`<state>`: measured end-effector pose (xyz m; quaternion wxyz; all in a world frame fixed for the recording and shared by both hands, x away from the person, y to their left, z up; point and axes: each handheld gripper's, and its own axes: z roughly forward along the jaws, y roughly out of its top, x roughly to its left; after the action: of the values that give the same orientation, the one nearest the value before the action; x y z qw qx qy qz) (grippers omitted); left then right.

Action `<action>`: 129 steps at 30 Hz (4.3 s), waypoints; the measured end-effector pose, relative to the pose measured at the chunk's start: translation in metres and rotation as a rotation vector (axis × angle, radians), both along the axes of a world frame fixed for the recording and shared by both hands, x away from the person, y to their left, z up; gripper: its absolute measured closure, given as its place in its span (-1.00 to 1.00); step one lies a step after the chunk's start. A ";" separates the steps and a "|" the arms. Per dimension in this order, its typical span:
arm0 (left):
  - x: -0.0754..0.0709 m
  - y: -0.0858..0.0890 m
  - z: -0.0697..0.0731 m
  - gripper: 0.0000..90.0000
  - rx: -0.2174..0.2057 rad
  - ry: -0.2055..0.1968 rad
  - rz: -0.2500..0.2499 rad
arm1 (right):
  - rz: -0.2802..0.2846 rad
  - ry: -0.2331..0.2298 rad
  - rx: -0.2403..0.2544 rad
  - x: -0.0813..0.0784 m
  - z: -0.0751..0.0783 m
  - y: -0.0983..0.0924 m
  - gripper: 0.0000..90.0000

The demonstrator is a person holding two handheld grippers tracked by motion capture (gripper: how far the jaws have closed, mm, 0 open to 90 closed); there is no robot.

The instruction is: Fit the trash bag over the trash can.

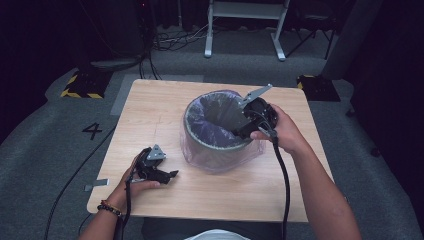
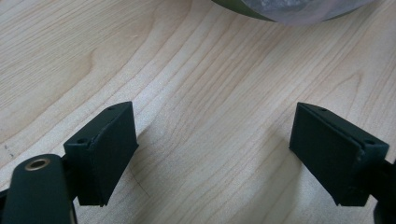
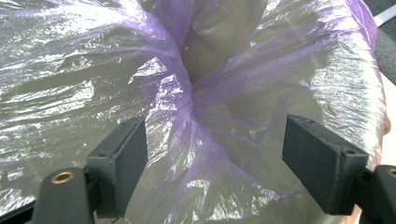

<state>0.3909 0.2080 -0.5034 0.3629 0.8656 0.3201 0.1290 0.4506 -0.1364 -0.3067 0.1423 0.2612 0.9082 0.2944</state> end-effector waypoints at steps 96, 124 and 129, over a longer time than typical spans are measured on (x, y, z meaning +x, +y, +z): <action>0.000 0.000 0.000 -0.68 -0.001 0.000 0.001 | -0.012 -0.272 0.208 -0.063 -0.044 -0.107 -0.59; 0.000 0.000 0.000 -0.67 -0.001 0.000 0.001 | -0.052 -0.155 0.192 -0.063 -0.097 -0.119 -0.58; 0.000 0.000 0.000 -0.68 -0.001 0.000 0.001 | -0.083 -0.161 0.151 -0.065 -0.106 -0.122 -0.58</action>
<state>0.3908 0.2079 -0.5035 0.3632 0.8653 0.3204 0.1290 0.3860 -0.2587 -0.4132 0.2067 0.2842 0.8575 0.3759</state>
